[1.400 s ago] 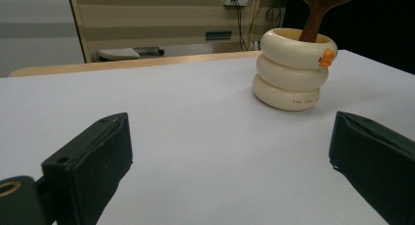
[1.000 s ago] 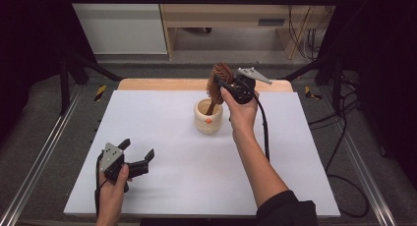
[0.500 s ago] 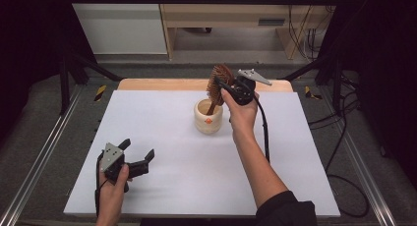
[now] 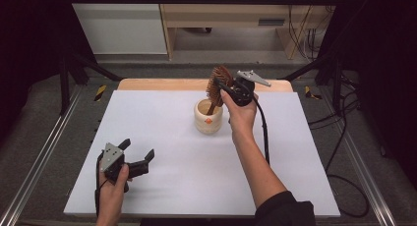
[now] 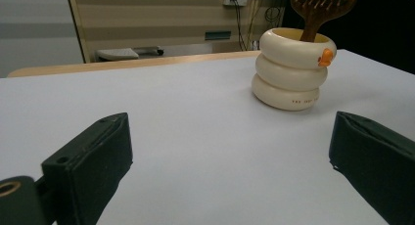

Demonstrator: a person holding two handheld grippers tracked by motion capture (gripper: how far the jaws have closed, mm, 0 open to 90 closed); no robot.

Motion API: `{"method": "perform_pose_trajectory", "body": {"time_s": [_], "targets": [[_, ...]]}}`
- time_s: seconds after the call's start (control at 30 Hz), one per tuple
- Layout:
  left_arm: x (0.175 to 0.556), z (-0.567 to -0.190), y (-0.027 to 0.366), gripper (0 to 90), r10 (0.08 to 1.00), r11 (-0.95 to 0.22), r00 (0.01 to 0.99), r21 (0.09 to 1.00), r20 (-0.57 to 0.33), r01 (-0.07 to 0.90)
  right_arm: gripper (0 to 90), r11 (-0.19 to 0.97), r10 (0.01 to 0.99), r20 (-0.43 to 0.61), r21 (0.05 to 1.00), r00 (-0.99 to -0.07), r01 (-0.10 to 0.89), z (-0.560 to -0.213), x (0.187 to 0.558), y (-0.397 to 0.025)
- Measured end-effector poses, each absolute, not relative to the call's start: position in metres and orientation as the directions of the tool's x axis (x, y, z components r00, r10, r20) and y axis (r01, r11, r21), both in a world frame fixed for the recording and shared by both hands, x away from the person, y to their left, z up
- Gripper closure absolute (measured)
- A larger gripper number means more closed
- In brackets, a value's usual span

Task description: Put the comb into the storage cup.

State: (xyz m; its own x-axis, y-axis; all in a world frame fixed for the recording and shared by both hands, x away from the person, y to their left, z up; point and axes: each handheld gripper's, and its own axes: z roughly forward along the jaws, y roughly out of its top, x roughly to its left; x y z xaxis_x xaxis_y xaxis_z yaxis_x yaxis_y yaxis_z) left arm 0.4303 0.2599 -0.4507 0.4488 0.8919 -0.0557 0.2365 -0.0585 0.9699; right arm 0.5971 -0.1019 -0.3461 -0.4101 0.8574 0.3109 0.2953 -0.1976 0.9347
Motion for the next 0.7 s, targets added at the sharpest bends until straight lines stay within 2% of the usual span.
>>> {"method": "perform_pose_trajectory", "body": {"time_s": [0.7], "targets": [[0.4303, -0.4506, 0.2597, 2.5, 0.892, -0.059, 0.449, 0.970, -0.055, 0.235, 51.3, -0.204, 0.856, 0.321, 0.930, -0.406, 0.305, -0.3533, 0.5977, -0.1021]]}}
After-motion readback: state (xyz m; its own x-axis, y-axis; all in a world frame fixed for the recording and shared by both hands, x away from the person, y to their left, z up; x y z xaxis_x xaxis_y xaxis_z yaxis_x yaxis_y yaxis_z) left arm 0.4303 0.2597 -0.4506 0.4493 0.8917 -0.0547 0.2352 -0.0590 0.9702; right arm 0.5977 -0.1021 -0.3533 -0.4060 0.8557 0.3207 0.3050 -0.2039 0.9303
